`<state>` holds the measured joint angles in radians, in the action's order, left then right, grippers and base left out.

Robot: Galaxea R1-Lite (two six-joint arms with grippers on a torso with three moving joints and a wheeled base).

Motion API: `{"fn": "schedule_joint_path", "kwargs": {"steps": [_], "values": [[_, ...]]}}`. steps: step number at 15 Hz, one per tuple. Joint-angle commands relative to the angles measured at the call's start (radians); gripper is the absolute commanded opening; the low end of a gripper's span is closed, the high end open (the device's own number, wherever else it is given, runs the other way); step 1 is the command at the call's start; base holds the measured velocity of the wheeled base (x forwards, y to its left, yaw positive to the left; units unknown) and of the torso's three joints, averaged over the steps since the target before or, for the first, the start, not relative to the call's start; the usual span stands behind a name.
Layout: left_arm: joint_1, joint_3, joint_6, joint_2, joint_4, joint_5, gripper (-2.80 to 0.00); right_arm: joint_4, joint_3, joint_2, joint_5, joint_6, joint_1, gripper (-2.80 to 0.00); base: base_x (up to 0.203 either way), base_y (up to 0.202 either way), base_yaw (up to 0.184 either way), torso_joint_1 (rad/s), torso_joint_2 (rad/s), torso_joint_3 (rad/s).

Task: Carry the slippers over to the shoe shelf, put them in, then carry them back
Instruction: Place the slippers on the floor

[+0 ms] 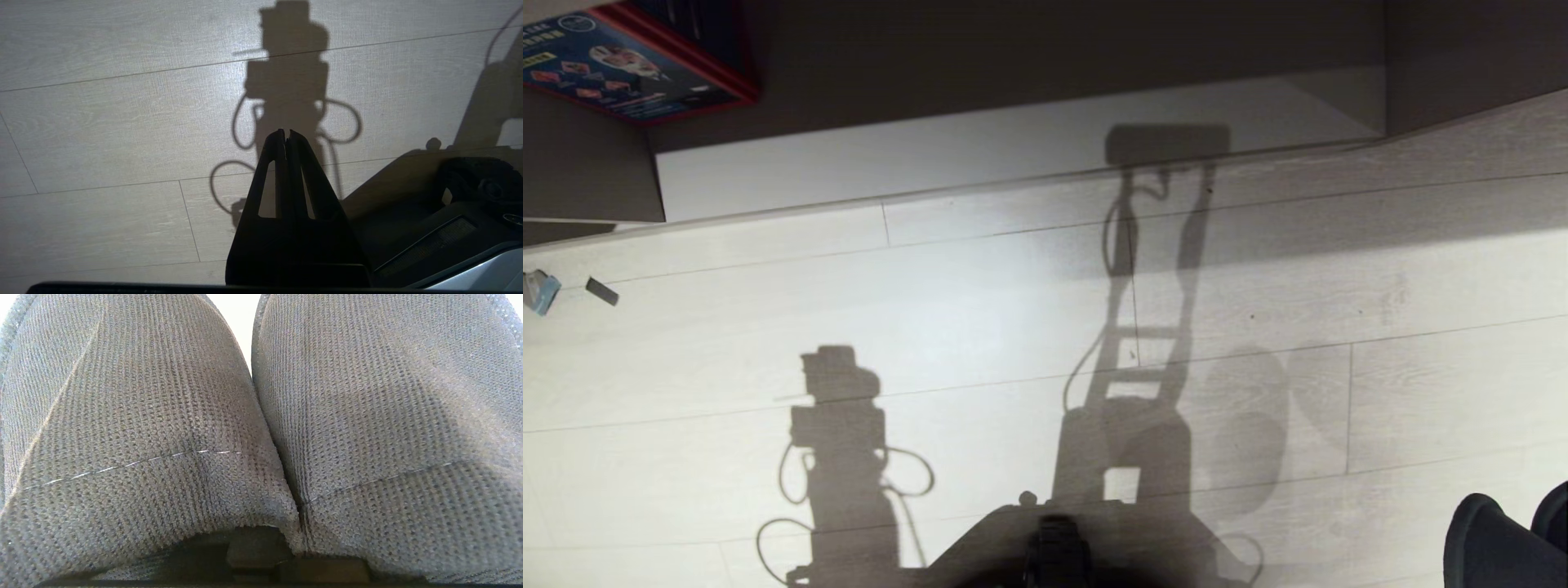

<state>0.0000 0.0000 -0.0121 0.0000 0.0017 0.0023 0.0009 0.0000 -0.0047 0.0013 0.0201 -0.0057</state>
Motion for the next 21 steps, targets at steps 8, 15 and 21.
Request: {"fn": "schedule_joint_path", "kwargs": {"steps": [8,15,21], "values": [[0.000,0.000,0.000,0.000,0.000,0.001,-2.80,-0.001,0.000,0.003,0.002,-0.011,-0.002,-2.80,0.000,0.000,0.000,0.001,0.00,0.201],[0.000,0.000,-0.002,0.000,0.000,0.001,-2.80,-0.001,0.002,0.003,0.002,-0.014,0.000,-2.80,0.000,0.000,0.000,0.001,0.00,0.202],[0.000,0.000,-0.001,0.000,0.000,0.001,-2.80,-0.001,0.000,0.003,0.003,-0.018,0.000,-2.80,0.000,0.000,0.000,0.001,0.00,0.200]]}}
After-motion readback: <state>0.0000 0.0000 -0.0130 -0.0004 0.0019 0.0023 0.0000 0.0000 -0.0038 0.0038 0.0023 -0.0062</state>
